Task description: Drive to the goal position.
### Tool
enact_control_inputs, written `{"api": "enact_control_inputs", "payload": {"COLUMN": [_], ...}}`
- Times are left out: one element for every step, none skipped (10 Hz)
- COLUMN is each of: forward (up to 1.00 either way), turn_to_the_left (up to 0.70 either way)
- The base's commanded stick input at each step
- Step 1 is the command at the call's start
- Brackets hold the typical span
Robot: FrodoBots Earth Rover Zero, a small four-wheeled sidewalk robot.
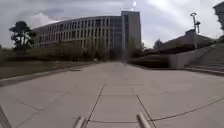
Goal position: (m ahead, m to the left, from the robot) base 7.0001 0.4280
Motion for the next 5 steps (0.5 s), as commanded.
{"api": "enact_control_inputs", "payload": {"forward": [1.00,1.00,1.00,1.00,1.00], "turn_to_the_left": [0.00,0.00,0.00,0.00,0.00]}}
